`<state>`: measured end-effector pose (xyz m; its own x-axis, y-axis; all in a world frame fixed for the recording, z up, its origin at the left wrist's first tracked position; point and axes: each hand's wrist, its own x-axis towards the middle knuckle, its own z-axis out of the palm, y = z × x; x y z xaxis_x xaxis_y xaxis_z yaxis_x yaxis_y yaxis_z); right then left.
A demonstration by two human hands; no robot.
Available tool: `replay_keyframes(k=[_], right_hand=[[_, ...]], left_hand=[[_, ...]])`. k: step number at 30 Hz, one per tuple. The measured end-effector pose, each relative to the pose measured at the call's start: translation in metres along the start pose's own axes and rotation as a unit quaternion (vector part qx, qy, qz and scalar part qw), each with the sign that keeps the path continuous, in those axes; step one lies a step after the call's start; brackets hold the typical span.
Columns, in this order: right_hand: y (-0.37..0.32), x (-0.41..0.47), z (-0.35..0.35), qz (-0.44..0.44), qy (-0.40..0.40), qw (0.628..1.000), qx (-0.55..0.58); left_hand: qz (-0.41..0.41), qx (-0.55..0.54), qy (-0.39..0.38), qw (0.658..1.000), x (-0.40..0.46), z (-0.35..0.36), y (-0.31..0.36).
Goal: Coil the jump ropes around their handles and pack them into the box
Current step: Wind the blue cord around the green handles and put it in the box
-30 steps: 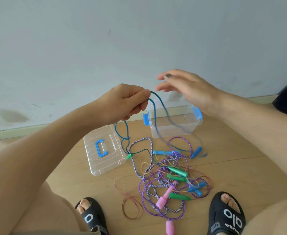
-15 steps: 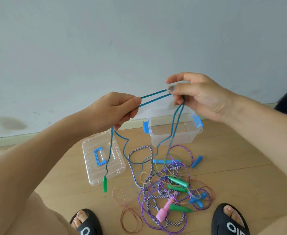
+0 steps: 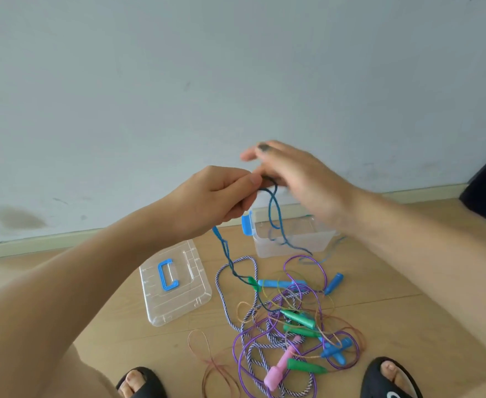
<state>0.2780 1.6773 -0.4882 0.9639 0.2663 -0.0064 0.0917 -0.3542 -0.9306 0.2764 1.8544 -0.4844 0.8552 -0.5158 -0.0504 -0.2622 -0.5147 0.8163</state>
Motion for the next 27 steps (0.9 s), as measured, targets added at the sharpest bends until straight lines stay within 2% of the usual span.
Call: replay_keyframes(k=[4, 7, 13, 21, 23, 25, 27], right_hand=[[0.008, -0.007, 0.010, -0.076, 0.045, 0.988, -0.129], [0.009, -0.002, -0.002, -0.058, 0.055, 0.995, -0.058], [0.011, -0.001, -0.030, -0.007, 0.012, 0.993, 0.113], [0.026, 0.006, -0.067, 0.056, 0.052, 0.990, 0.118], [0.029, 0.008, -0.066, 0.059, 0.064, 0.991, 0.105], [0.030, 0.010, -0.061, 0.053, 0.075, 0.995, 0.030], [0.026, 0.011, -0.047, 0.063, 0.048, 0.996, -0.049]], left_hand=[[-0.016, 0.018, -0.003, 1.000, 0.001, 0.004, -0.002], [-0.028, -0.008, 0.001, 1.000, 0.000, -0.004, -0.007], [-0.047, -0.028, -0.013, 0.998, -0.007, -0.015, -0.012], [-0.067, -0.010, -0.001, 0.998, -0.007, -0.019, -0.012], [-0.069, -0.022, -0.001, 0.997, -0.006, -0.018, -0.011], [-0.067, -0.039, 0.001, 0.997, -0.006, -0.017, -0.010], [-0.058, -0.055, 0.005, 0.997, -0.005, -0.014, -0.007]])
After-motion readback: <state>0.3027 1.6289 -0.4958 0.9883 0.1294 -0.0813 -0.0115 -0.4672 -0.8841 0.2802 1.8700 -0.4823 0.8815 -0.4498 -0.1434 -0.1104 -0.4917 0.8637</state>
